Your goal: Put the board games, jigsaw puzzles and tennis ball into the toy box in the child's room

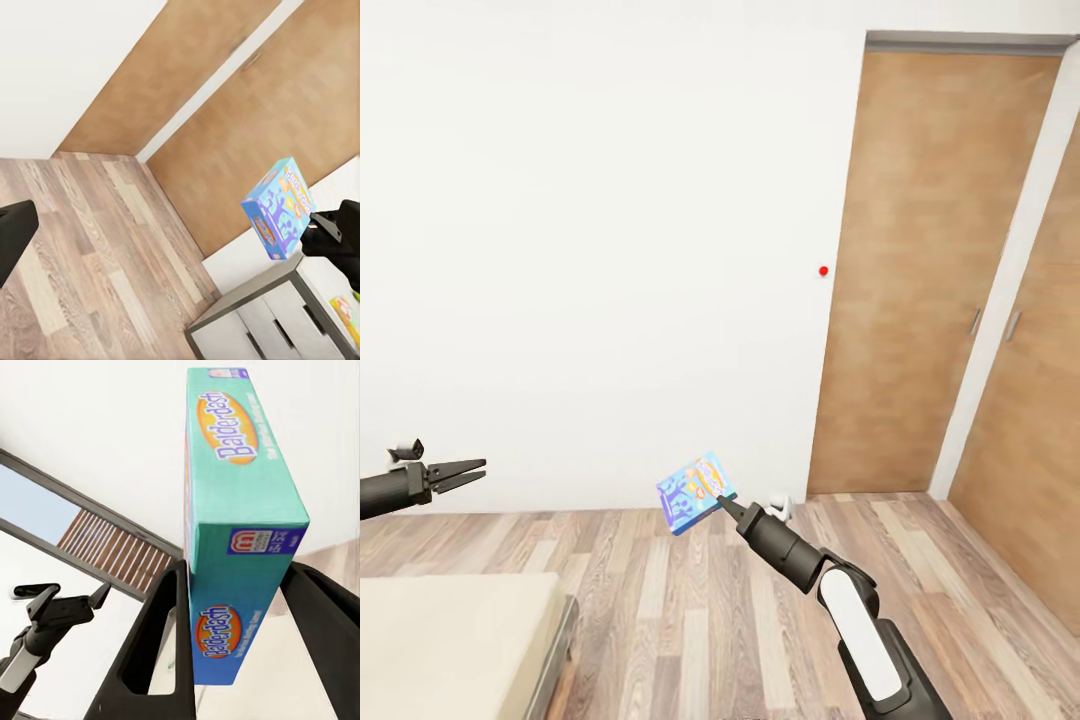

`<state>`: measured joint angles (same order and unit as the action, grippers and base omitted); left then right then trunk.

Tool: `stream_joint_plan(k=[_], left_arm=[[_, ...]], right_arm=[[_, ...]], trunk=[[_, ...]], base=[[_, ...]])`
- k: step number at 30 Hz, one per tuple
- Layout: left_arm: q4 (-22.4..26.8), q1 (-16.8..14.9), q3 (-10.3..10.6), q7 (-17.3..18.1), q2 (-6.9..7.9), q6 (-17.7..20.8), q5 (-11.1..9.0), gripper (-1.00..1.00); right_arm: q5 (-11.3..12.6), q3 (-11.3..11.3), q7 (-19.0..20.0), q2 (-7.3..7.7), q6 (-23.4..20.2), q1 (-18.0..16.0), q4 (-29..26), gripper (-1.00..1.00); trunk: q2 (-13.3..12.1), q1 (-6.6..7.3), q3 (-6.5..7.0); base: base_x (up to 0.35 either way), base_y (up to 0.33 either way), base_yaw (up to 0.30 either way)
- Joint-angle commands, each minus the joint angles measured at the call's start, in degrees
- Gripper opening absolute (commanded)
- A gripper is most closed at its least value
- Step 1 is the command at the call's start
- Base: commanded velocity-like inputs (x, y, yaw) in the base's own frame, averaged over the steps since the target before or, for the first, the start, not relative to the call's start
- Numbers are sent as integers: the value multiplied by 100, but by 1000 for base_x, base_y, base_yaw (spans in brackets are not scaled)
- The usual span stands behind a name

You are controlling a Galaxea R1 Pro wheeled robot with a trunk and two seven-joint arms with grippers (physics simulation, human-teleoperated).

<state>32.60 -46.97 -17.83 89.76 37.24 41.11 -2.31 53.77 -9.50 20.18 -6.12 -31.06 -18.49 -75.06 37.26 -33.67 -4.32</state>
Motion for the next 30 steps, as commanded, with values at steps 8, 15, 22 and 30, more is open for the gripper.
stream_joint_plan(k=[8,15,22,30], left_arm=[[1,-1,-1,24,2,61,2,100],[1,-1,-1,24,2,62,3,100],[1,1,-1,24,2,63,0,100],[1,-3,-1,24,2,60,-1,100]], right_arm=[[30,4,4,0,-32,-6,31,-100],[16,3,4,-10,-32,-6,35,-100],[3,-3,4,-18,-32,-6,35,-100],[5,-5,4,-17,-32,-6,35,-100]], trunk=[[10,-2,-24],[10,-2,-24],[10,-2,-24],[10,-2,-24]], base=[[0,0,-259],[0,0,-277],[0,0,-279],[0,0,-279]])
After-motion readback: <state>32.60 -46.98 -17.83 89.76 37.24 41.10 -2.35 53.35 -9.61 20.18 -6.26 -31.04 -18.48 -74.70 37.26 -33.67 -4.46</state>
